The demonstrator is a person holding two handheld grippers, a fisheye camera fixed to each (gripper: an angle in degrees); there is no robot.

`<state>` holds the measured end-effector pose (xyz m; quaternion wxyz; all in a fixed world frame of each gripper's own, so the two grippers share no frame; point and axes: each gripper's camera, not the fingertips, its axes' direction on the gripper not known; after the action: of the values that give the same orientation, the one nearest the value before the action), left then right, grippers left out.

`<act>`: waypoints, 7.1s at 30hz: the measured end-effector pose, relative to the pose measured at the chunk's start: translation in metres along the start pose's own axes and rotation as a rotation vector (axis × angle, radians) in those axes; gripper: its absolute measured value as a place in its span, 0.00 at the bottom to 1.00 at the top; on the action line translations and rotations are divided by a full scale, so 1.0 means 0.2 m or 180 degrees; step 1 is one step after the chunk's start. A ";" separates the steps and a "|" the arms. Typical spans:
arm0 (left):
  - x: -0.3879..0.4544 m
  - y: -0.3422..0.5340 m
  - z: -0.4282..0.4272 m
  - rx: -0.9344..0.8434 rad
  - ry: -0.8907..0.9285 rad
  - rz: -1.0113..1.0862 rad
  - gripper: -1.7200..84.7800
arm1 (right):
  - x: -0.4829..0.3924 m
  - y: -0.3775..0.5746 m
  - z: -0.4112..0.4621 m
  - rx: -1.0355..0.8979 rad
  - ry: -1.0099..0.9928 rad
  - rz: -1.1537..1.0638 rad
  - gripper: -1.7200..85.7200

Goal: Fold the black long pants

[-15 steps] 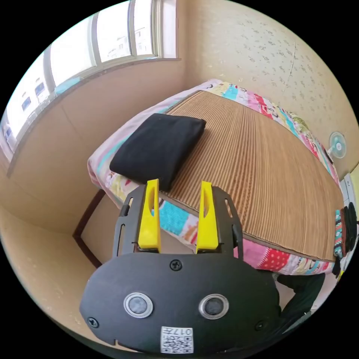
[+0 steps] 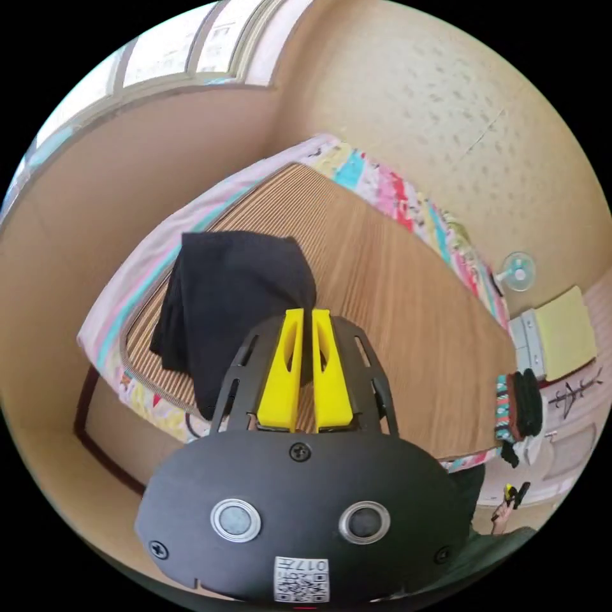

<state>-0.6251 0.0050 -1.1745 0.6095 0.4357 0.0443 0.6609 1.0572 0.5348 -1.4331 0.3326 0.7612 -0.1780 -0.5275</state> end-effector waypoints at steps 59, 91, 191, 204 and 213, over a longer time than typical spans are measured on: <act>2.24 0.89 -0.14 0.0418 0.2653 0.3268 0.03 | 0.20 0.30 -0.10 0.0311 -0.0039 -0.0683 0.14; 0.93 1.24 -0.11 0.0511 0.2426 0.1434 0.21 | -1.42 0.38 0.37 0.1484 0.0487 -0.2740 0.05; 0.79 1.25 0.83 -0.1968 0.0951 0.0667 0.04 | 0.03 -0.27 0.26 -0.0221 0.1297 -0.0278 0.05; 1.16 1.27 0.84 -0.1342 0.0883 0.1198 0.14 | 0.05 -0.28 0.18 -0.0372 0.1184 -0.0310 0.05; 1.32 1.32 0.89 -0.1870 0.0314 0.1198 0.02 | 0.13 -0.23 0.04 -0.0358 0.0932 -0.0137 0.05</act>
<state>-0.6832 0.0765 -0.7705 0.5734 0.2098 -0.1995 0.7664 1.0566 0.5495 -1.4841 0.3857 0.8138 -0.0815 -0.4269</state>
